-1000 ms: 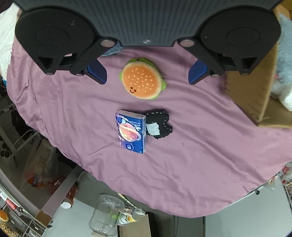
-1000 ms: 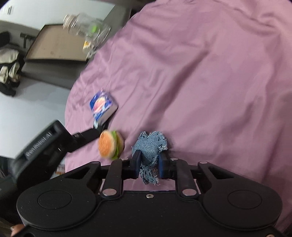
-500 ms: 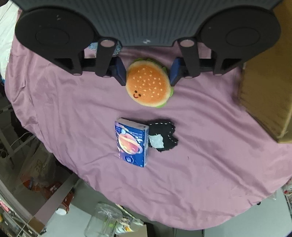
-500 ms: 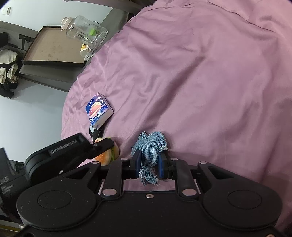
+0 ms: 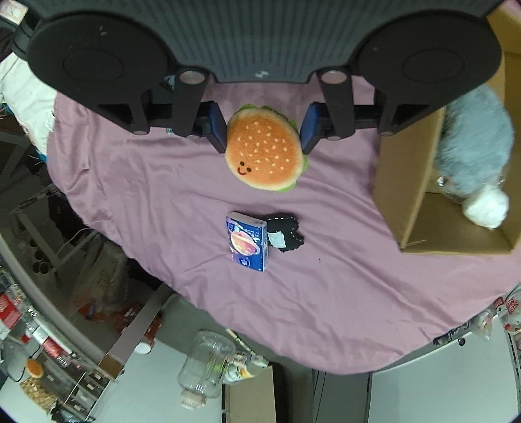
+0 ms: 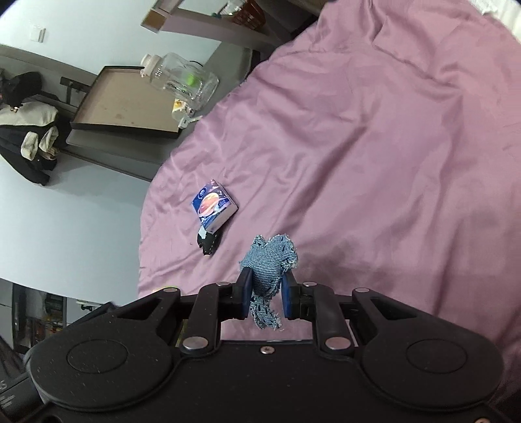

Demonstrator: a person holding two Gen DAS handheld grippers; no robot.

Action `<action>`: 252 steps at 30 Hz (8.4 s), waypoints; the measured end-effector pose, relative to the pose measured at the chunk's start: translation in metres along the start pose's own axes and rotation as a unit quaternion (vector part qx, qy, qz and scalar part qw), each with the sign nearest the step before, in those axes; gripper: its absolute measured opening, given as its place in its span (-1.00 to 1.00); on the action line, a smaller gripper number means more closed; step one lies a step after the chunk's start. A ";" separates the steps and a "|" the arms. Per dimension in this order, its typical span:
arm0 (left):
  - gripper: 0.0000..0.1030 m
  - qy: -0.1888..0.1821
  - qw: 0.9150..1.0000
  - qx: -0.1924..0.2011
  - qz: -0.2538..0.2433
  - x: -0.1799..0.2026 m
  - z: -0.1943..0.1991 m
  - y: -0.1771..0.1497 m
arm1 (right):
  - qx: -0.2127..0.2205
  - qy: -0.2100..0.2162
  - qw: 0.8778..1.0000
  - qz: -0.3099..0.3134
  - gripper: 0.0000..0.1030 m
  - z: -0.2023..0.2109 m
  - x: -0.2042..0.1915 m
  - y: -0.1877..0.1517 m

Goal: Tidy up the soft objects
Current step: 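Carry the denim plush with the right tool while the left tool carries the burger to the box, then open the left tool over the box while the right tool releases the denim plush inside, then move both tools back over the bed toward the tissue pack and black plush, then grasp the blue tissue pack with the right tool while the left tool grasps the black-and-white plush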

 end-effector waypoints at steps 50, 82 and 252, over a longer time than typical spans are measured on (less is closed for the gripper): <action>-0.09 0.007 0.993 0.069 0.094 -0.192 0.137 -0.009 | 0.023 0.049 0.979 0.195 -0.64 0.046 -0.181 -0.130; 0.22 -0.034 0.993 -0.002 0.117 -0.231 0.069 0.000 | 0.015 -0.021 0.970 0.242 -0.63 -0.048 -0.220 -0.149; -0.11 0.109 0.986 -0.032 0.119 -0.049 -0.130 0.097 | -0.124 0.037 0.966 0.223 0.54 -0.199 -0.074 0.067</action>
Point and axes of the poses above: each gripper's, at about its wrist camera, not at the fingertips, and z roughly against the way its jaws point, x to its right, y to its top, the point moved 9 cm from there along -z, roughly the way its jaws point, and after that the axes turned 1 degree about y, right-handed, at the moved point
